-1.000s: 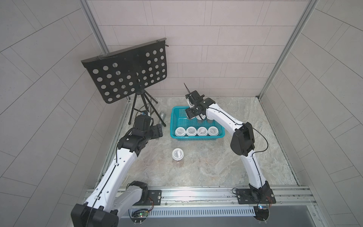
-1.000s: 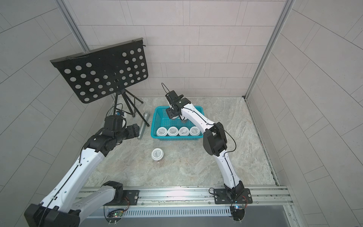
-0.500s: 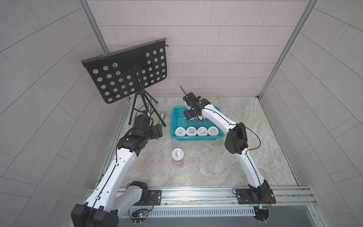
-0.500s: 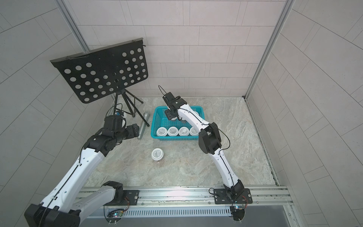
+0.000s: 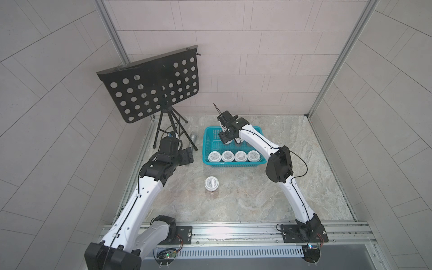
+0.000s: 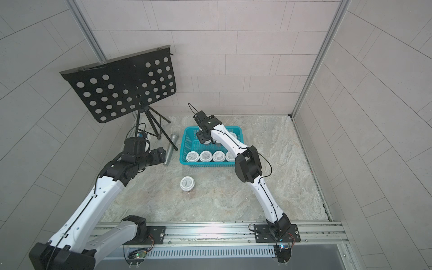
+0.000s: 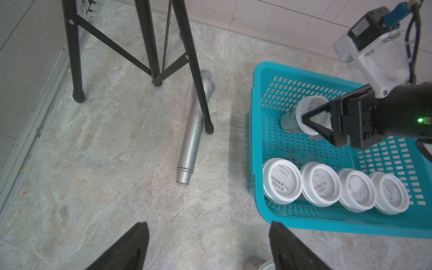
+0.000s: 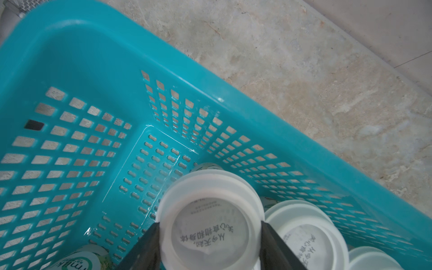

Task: Put the yogurt in the basket
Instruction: Place the yogurt in the basket.

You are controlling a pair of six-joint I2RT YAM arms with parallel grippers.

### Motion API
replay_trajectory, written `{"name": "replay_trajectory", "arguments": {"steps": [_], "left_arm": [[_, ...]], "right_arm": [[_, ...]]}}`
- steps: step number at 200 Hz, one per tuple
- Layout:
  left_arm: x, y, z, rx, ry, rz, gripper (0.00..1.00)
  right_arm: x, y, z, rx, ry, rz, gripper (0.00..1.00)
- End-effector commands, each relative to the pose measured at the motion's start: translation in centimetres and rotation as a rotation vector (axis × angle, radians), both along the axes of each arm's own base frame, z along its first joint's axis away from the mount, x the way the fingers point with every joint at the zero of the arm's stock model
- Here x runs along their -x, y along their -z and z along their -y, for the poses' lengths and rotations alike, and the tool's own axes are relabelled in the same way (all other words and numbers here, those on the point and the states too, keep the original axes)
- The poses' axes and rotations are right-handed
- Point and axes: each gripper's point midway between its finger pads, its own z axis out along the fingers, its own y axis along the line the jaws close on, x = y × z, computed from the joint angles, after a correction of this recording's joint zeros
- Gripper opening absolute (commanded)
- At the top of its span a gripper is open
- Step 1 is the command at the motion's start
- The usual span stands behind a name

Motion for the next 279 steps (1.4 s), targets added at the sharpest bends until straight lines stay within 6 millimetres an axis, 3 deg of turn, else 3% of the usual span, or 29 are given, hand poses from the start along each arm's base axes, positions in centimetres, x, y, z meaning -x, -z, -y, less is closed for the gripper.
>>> {"name": "replay_trajectory", "arguments": {"steps": [1, 141, 229, 279], "left_arm": [[0.2, -0.2, -0.3, -0.003, -0.003, 0.012, 0.88], [0.2, -0.1, -0.2, 0.001, 0.002, 0.008, 0.88], [0.2, -0.1, 0.0, 0.005, 0.007, 0.006, 0.88], [0.2, -0.1, 0.0, 0.005, 0.008, 0.006, 0.88]], "right_arm": [[-0.1, 0.6, -0.1, 0.024, -0.004, -0.003, 0.61], [-0.7, 2.0, 0.7, 0.072, 0.031, -0.007, 0.7], [-1.0, 1.1, 1.0, 0.079, 0.047, 0.013, 0.77], [-0.9, -0.3, 0.1, 0.019, 0.03, 0.016, 0.81]]}}
